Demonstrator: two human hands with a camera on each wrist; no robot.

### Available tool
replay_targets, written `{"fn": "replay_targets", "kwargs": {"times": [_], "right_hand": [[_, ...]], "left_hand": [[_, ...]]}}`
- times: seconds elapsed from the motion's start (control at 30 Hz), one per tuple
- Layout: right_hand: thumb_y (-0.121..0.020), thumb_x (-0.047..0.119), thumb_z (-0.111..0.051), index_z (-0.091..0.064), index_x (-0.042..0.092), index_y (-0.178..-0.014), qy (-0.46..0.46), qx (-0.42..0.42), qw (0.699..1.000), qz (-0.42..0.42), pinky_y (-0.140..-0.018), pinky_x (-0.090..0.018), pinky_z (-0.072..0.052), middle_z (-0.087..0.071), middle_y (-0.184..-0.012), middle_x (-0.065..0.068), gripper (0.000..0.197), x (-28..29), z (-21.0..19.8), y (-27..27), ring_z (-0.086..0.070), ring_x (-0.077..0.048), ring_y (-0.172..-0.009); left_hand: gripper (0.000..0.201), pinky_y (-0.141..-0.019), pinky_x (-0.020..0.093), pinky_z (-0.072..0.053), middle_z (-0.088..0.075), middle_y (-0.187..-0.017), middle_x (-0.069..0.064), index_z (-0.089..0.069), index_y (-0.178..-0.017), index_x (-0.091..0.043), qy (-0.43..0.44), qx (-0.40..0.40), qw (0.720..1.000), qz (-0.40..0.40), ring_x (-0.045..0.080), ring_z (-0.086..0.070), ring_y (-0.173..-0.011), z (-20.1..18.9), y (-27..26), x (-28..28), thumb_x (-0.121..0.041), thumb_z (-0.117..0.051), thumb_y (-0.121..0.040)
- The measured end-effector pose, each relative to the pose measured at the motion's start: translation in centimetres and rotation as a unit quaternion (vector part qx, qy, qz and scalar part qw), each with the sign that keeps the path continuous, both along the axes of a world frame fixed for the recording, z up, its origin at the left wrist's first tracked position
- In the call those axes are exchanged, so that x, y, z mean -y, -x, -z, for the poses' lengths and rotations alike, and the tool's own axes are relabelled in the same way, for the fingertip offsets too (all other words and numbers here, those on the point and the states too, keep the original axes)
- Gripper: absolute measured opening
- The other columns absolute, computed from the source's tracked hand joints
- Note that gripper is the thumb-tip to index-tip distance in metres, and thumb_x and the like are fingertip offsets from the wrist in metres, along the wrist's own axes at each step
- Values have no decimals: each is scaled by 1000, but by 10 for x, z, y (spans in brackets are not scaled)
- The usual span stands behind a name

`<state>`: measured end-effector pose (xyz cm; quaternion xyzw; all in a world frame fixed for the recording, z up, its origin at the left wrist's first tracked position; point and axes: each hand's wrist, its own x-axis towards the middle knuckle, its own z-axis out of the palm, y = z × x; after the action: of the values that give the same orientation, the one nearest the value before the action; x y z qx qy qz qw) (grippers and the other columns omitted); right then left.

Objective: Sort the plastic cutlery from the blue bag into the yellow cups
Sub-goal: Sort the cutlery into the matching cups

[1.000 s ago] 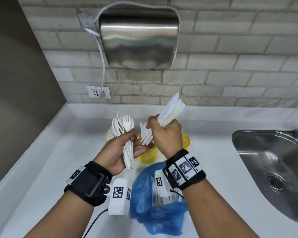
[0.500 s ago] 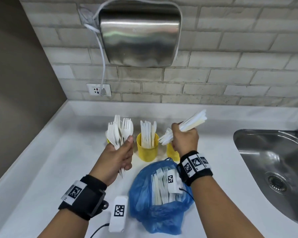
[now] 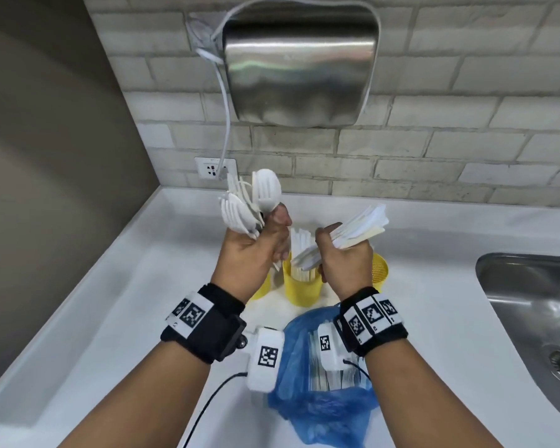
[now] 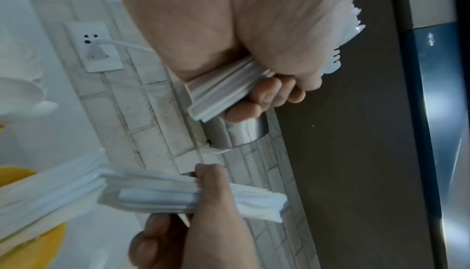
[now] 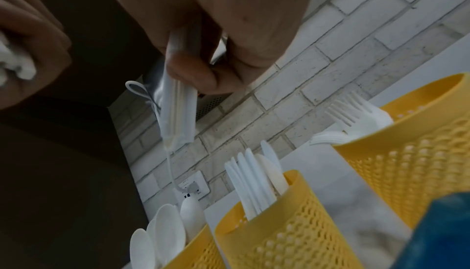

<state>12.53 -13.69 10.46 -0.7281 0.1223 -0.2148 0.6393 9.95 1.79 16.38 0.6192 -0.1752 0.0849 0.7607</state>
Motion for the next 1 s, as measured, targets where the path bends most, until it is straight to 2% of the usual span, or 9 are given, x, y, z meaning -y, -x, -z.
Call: {"fn": "replay_targets", "kwargs": {"times": [0.07,0.17,0.2,0.3,0.43,0.53,0.63,0.87,1.0], "right_hand": [[-85,23,-71,-57,13,-58,12,-2,1000,14,-56,-33,-55,-62,-52,5,31,3,0,-2,-64,-20,-51],[-85,20,-70,-59,6,-59,63,13,998,30,-52,-19,-49,-63,-53,4,32,5,-1,-9,-61,-9,-50],[-86,22,-70,-59,5,-59,87,13,996,29,-51,-16,-45,-63,-54,1,34,5,0,-12,-61,-10,-51],[-86,34,-69,-53,11,-58,160,-17,987,23,-50,-24,-40,-61,-56,-5,40,1,9,-30,-57,-21,-50],[-86,41,-70,-59,7,-78,225,-81,971,3,-59,-31,-48,-67,-78,-12,37,-12,24,-41,-65,-33,-70],[-87,42,-70,-68,6,-97,282,-112,952,-28,-65,-28,-43,-66,-94,-13,37,-16,40,-38,-66,-34,-85],[-84,45,-72,-69,10,-109,316,-109,942,-37,-72,-29,-43,-62,-107,-10,43,-16,50,-40,-64,-33,-96],[-82,51,-73,-62,22,-120,306,-46,951,-14,-76,-33,-53,-50,-121,-2,49,-17,23,-39,-63,-24,-93],[-87,33,-67,-72,23,-99,177,85,980,-20,-76,-35,-54,-54,-105,1,16,-23,-20,-28,-59,-12,-84]], "left_hand": [[29,-51,27,-40,-37,-56,-7,-53,-77,-14,22,-15,999,36,11,-34,-46,5,1,3,-27,-52,-103],[32,-51,26,-36,-38,-58,-7,-51,-76,-14,29,-28,997,66,11,-32,-48,12,3,0,-30,-52,-103],[32,-51,27,-35,-38,-59,-7,-50,-77,-13,31,-28,997,72,11,-31,-49,13,4,-1,-33,-53,-101],[34,-53,28,-37,-38,-60,-7,-51,-77,-16,24,-39,996,81,13,-30,-51,16,2,-4,-43,-58,-96],[38,-53,28,-38,-39,-60,-6,-55,-77,-18,5,-47,996,80,15,-31,-51,20,-2,-12,-49,-65,-96],[39,-53,27,-38,-34,-59,-1,-53,-80,-8,-19,-63,996,67,16,-31,-50,25,-3,-19,-42,-61,-99],[29,-53,27,-40,-33,-59,2,-57,-81,-11,-33,-81,995,49,17,-32,-50,32,-4,-27,-33,-55,-99],[27,-55,32,-39,-35,-59,1,-59,-84,-9,-60,-86,993,49,16,-35,-51,34,-5,-30,-31,-55,-99],[29,-58,37,-38,-39,-60,0,-61,-86,-8,-68,-77,993,54,16,-37,-54,32,-7,-30,-35,-59,-99]]}}
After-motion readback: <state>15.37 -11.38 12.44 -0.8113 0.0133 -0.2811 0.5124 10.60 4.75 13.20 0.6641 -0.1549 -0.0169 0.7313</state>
